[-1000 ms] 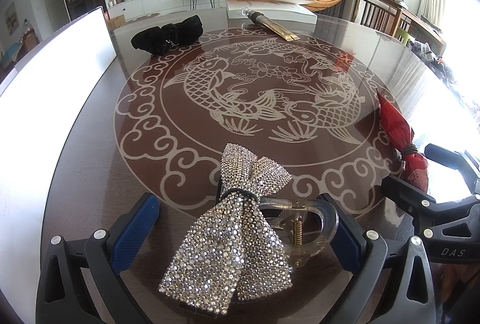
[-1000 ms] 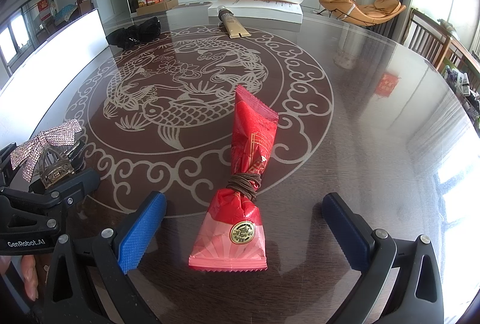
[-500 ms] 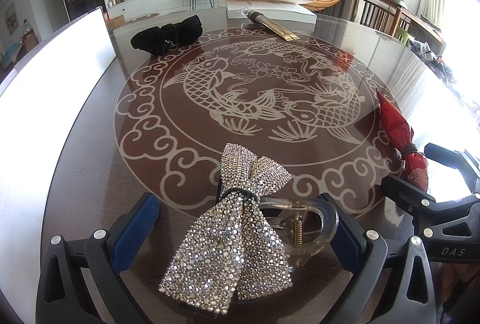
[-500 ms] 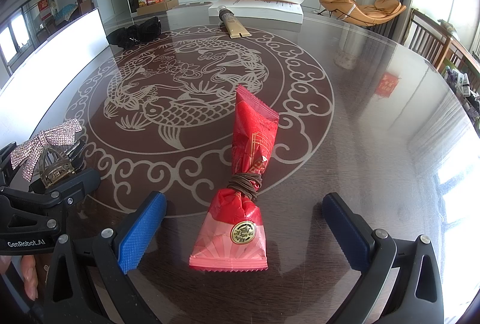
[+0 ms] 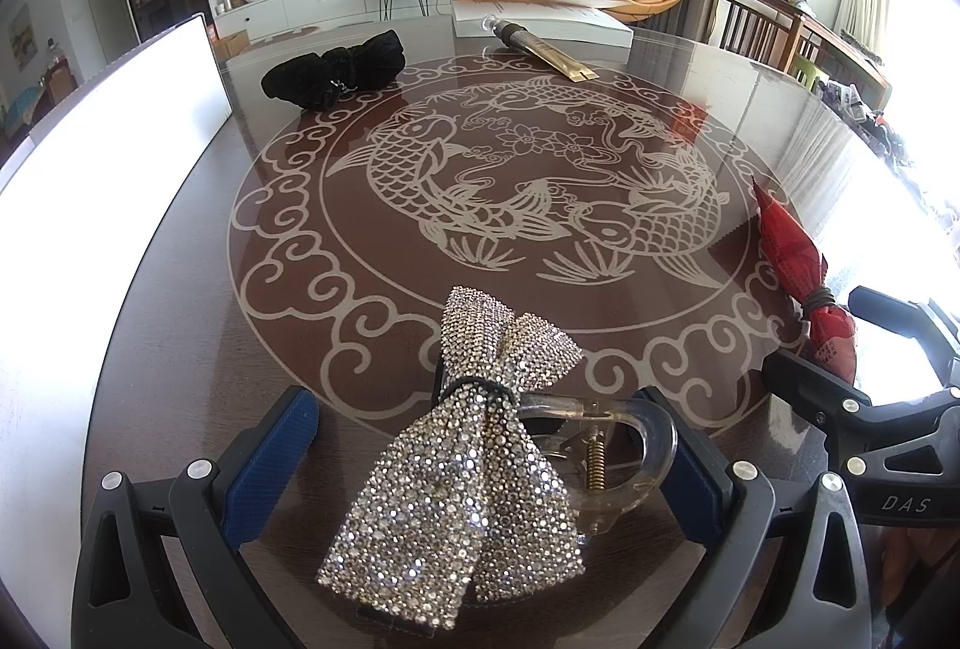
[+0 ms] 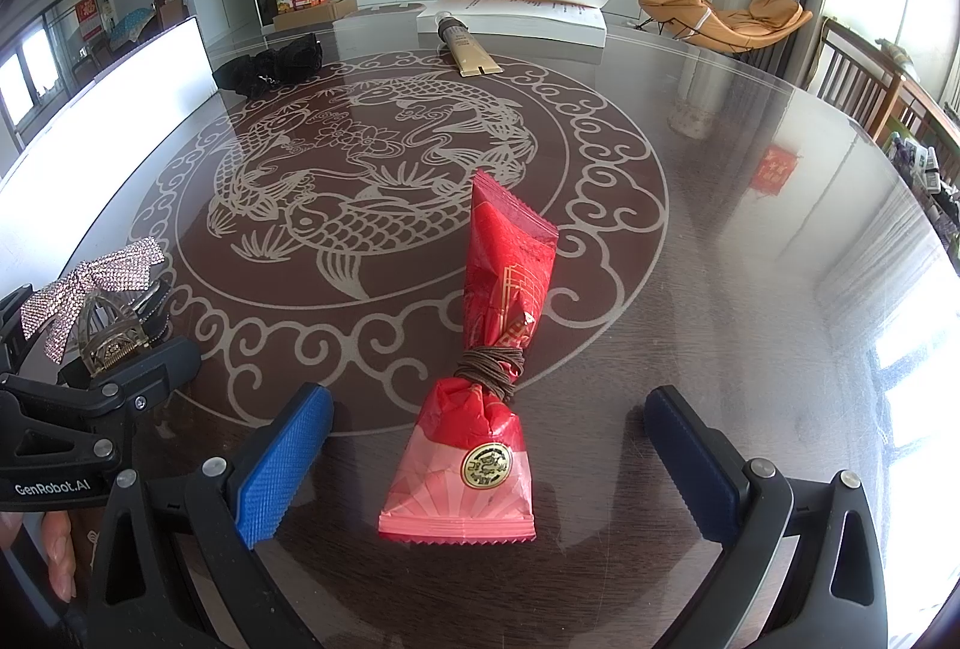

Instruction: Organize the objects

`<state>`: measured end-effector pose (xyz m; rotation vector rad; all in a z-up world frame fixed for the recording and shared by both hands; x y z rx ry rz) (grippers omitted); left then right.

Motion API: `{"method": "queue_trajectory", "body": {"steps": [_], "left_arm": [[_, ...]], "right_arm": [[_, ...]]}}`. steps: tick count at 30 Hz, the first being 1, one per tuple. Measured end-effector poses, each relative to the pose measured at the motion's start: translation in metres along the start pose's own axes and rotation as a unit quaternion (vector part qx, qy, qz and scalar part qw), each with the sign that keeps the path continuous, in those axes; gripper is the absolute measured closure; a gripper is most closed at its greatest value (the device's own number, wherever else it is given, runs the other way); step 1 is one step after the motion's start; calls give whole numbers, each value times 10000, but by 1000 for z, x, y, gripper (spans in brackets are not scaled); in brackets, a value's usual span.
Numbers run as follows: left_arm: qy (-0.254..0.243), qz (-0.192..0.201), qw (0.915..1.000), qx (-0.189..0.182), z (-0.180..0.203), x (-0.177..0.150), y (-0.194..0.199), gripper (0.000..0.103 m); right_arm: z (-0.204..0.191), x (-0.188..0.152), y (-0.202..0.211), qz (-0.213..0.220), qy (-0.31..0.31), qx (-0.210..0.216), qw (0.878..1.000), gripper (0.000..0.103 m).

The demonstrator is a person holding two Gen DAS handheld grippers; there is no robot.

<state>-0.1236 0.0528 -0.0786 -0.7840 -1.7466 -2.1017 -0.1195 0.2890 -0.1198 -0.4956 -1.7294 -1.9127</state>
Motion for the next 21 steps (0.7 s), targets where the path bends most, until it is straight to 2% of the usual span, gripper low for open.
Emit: {"method": "queue_trajectory", "body": {"steps": [9,13,15,16,17,18,19,20,21], "left_arm": [[-4,-2,10000,-1,0,0,0,0],[-36,-49,10000,-21,0,1,-1,0],[-140,-189,9997,-99,-1,5,-4,0],[-181,-308,9993,-132,-1,9,-6,0],[-191,-418,9988,-143,-3,13,-8,0],[-180,-447,9988,-122,-5,16,-10,3],[-197,-306,9992,-141,-8,18,-7,29],[-281,-127,9994,-172,-9,21,-3,48],[-367,-98,9992,-133,-10,22,-1,55]], "right_arm": [[0,2,-1,-64,35,31,10000,0],[1,9,-6,-667,354,178,9970,0],[4,12,-9,-911,347,168,9951,0],[6,14,-9,-929,297,187,9951,4],[8,16,-7,-894,289,115,9955,9],[10,18,-4,-831,270,131,9961,27],[11,21,-2,-806,271,128,9963,55],[13,22,-1,-821,276,91,9962,71],[14,23,0,-850,221,168,9960,79]]}}
Point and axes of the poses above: each gripper's, at about its wrist camera, not at the fingertips, and y roughly against the way its jaws point, z to its right, x to its top, the point moved 3 cm from there along -y, roughly the way its jaws point, and after that the axes turned 8 degrees about -x, right-handed, at the moved point
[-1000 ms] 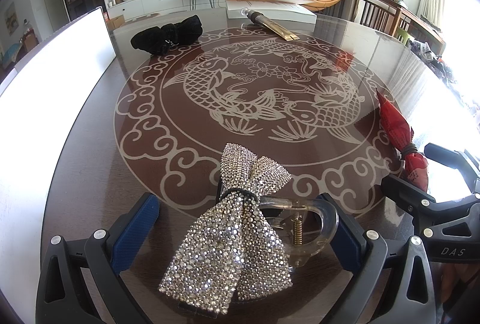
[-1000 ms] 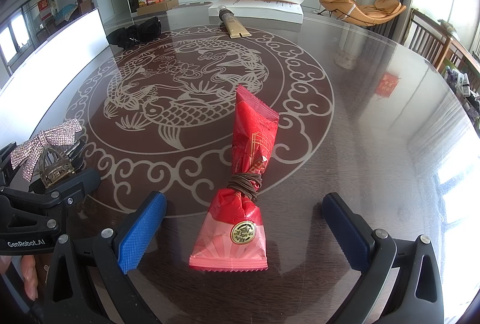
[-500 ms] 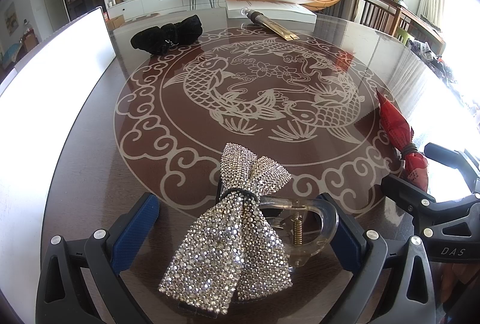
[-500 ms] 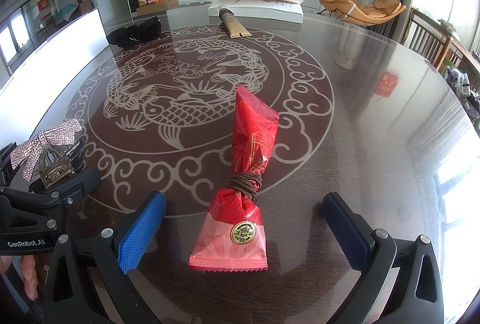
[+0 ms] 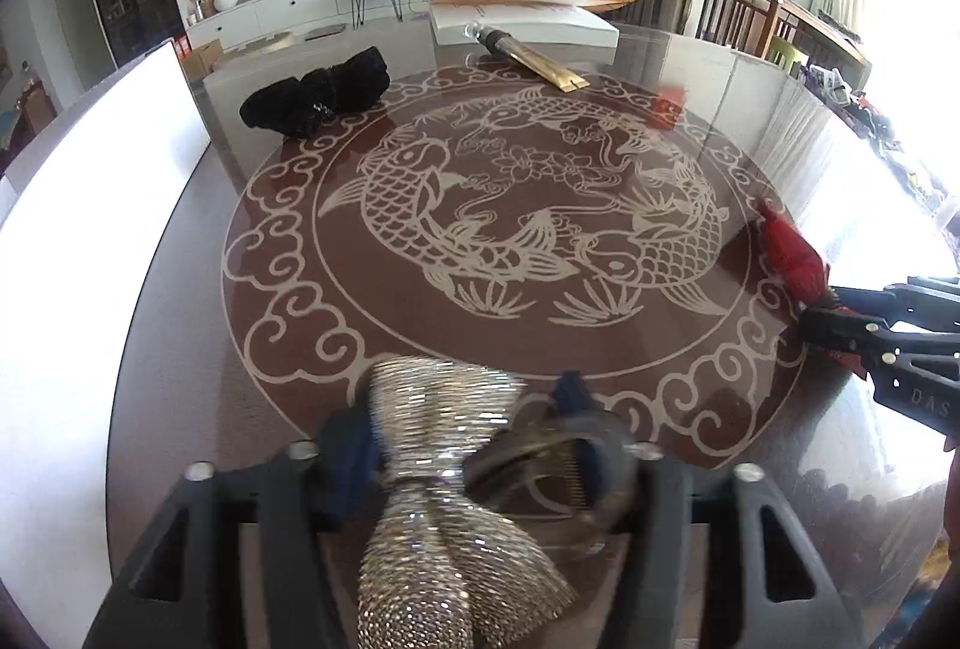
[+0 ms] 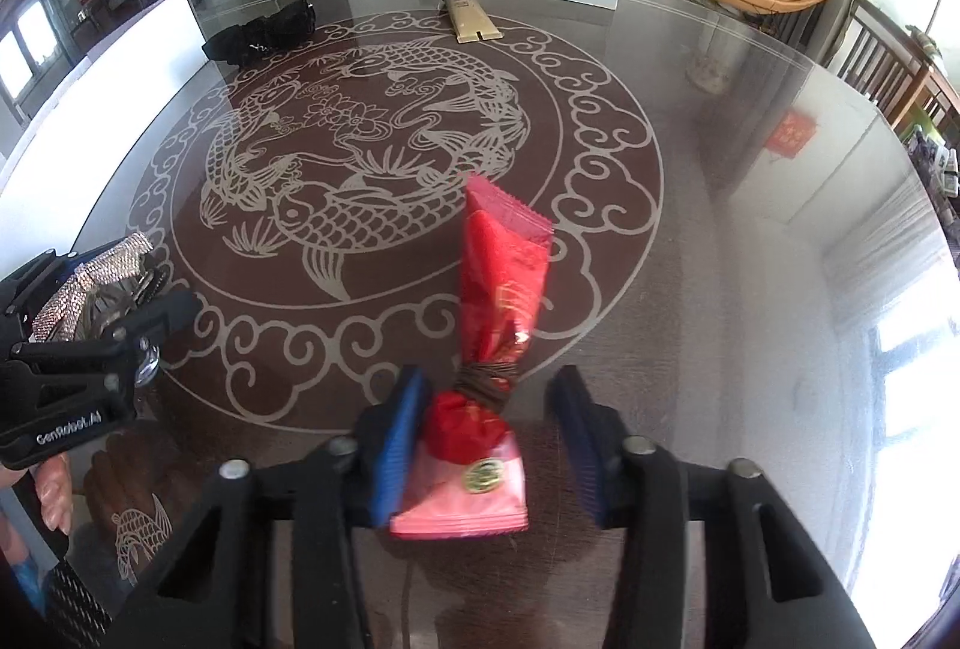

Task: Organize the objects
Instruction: 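Carry the bow clip and candy into the cardboard box and open both tools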

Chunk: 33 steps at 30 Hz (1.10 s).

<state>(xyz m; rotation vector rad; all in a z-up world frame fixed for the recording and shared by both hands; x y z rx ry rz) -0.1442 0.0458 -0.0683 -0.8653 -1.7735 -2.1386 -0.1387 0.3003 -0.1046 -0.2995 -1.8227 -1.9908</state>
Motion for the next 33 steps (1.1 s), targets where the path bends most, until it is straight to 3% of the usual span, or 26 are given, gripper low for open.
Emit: {"method": "queue_trajectory", "body": {"steps": [3,8,13,18,23,24,26,27,30,33], "left_arm": [[34,246,9996,-149,-9,-5,15,55],[522,818,9946,-358,-27,-19,69,55],[1096,1520,9806,-567,-56,-21,161,55],[1259,1819,9747,329,-130,-29,236,55],[1886,1329,9620,1456,-236,-68,251,55],[2027,1120,9586,1658,-255,-77,248,54],[2241,609,9534,1928,-284,-95,235,45],[2306,463,9509,2010,-293,-104,232,36],[2323,556,9477,2115,-296,-122,235,33],[2309,859,9493,1951,-278,-123,238,21]], "right_arm": [[7,-5,8,69,-235,242,9994,79],[6,-9,41,376,-807,978,9912,79],[-50,18,99,872,-661,1847,9767,79],[-175,56,153,1259,7,2845,9504,79],[-307,67,183,1274,747,3513,9245,78],[-327,65,183,1245,879,3535,9229,75],[-361,61,176,1041,1095,3496,9246,50],[-367,58,174,1010,1101,3527,9237,27],[-354,47,168,1192,1021,3471,9246,24],[-307,37,152,1493,912,2956,9392,15]]}}
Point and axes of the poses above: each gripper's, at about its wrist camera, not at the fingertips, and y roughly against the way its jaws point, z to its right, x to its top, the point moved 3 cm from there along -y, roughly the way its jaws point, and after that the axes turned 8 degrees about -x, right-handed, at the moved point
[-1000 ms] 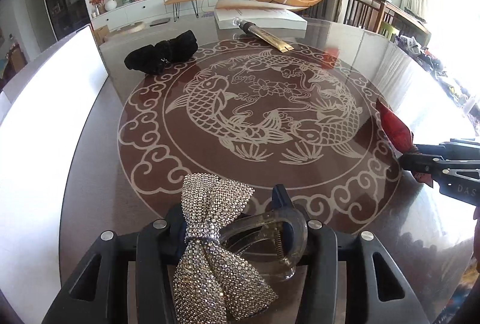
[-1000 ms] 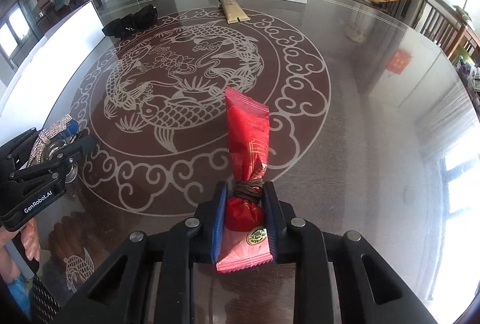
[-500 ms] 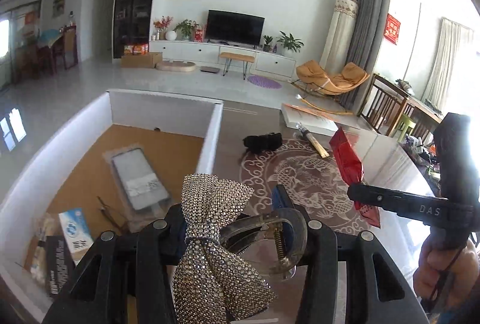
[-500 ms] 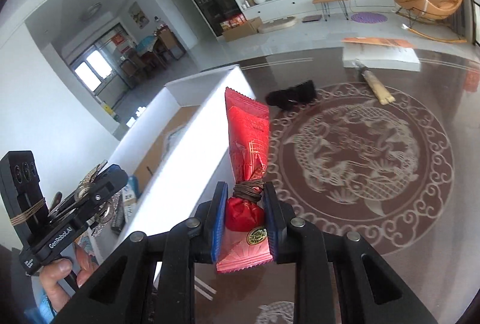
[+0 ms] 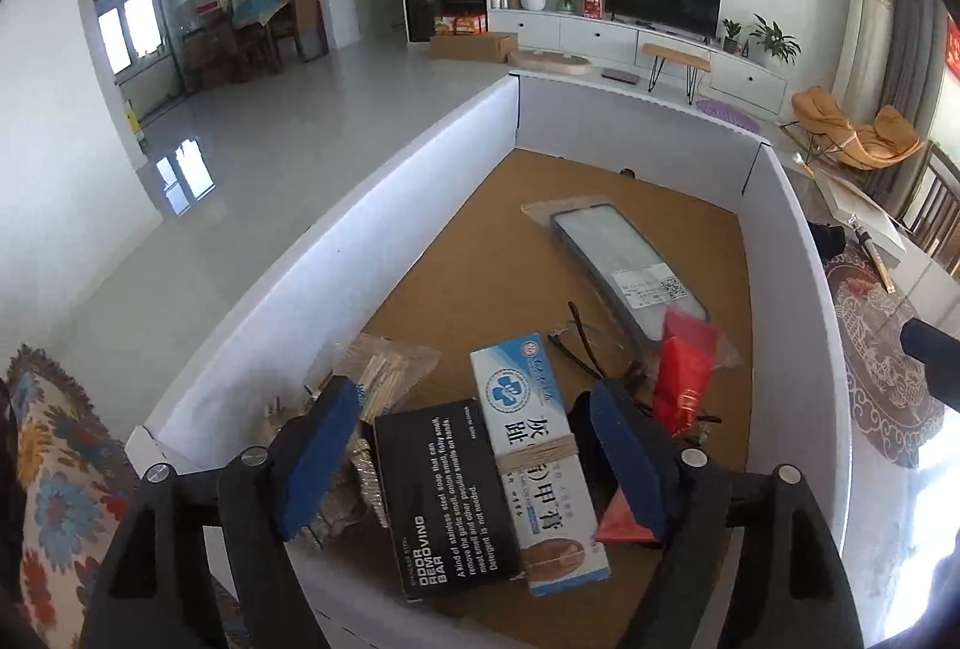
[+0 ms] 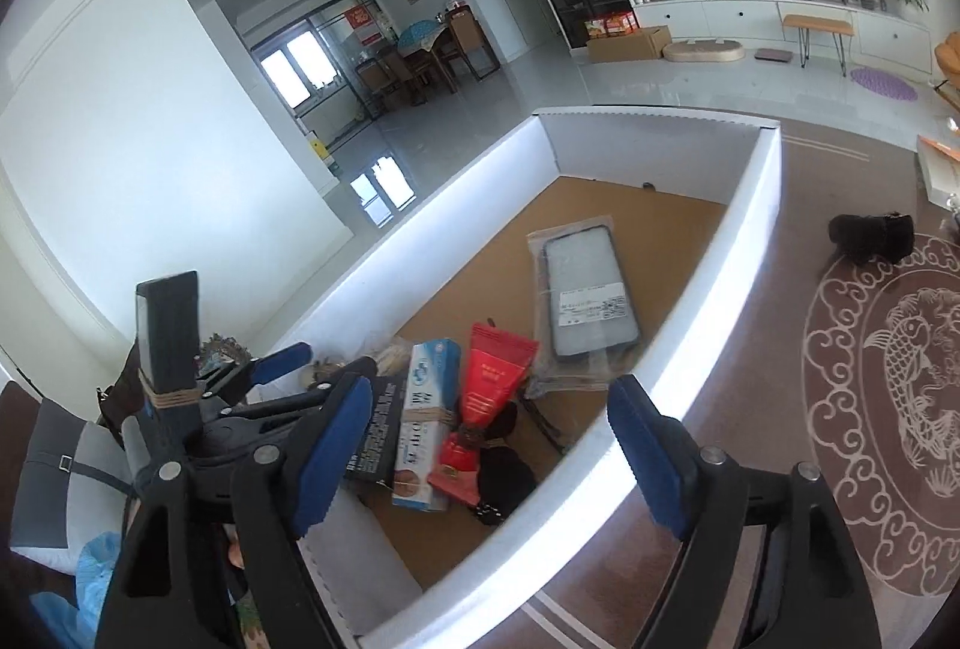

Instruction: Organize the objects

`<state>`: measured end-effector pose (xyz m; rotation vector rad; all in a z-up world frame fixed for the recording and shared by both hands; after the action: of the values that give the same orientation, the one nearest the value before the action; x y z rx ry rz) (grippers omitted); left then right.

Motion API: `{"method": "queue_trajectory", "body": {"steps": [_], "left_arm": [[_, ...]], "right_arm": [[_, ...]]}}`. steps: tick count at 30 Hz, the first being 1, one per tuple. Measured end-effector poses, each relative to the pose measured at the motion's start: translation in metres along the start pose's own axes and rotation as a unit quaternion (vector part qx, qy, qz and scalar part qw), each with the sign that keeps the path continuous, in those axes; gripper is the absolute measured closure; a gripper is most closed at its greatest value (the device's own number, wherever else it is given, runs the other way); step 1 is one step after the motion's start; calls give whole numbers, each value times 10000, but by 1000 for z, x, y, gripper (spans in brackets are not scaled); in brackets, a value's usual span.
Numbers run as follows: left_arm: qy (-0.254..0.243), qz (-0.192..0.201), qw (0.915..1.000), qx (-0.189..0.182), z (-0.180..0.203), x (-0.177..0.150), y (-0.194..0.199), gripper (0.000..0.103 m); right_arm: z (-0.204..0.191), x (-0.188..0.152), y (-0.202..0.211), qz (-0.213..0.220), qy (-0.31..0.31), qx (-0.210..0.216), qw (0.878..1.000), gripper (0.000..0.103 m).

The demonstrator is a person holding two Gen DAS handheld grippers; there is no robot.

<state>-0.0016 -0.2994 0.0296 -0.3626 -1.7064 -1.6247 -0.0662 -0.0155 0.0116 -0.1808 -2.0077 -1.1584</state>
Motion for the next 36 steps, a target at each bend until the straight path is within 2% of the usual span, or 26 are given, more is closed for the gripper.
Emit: {"method": "queue_trajectory", "body": {"steps": [3,6,9,11,13,15,18,21,29,31,36], "left_arm": [[-154,266,9983,-502,39,-4,18,21],[-457,531,9909,-1152,96,-8,43,18],[-839,680,9760,-1894,161,-20,64,0],[-1156,607,9642,-2310,202,-35,68,0],[-1529,271,9539,-2570,240,-55,57,0],[-1835,-64,9480,-2600,271,-78,38,0],[-2142,-524,9429,-2497,300,-105,2,0],[-2377,-666,9417,-2287,312,-107,-26,0],[-2762,-559,9426,-1791,333,-40,-85,0],[-2928,-561,9408,-1615,340,-20,-103,0],[-3289,-587,9350,-1194,370,41,-156,0]], "right_arm": [[66,-29,17,86,12,-1016,9948,9],[144,-64,31,-133,-23,-2049,9787,9],[217,-96,58,-313,-207,-2886,9567,9],[253,-114,79,-351,-397,-3226,9450,9],[285,-124,95,-366,-574,-3451,9361,9],[301,-135,111,-370,-707,-3577,9304,9],[312,-146,117,-381,-792,-3601,9288,9],[312,-149,117,-348,-760,-3485,9336,9],[315,-149,99,-568,-796,-3337,9376,7],[315,-149,95,-627,-796,-3285,9390,2],[312,-149,91,-654,-732,-3173,9432,0]]}}
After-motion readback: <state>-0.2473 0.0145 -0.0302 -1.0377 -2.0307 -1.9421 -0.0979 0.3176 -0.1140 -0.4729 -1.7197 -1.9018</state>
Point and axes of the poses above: each gripper's, at about its wrist camera, not at the fingertips, and y roughly against the way its jaws point, z to its right, x to its top, the point moved 3 cm from there along -y, roughly the way its jaws point, and after that the axes turned 8 degrees about -x, right-handed, at the moved point
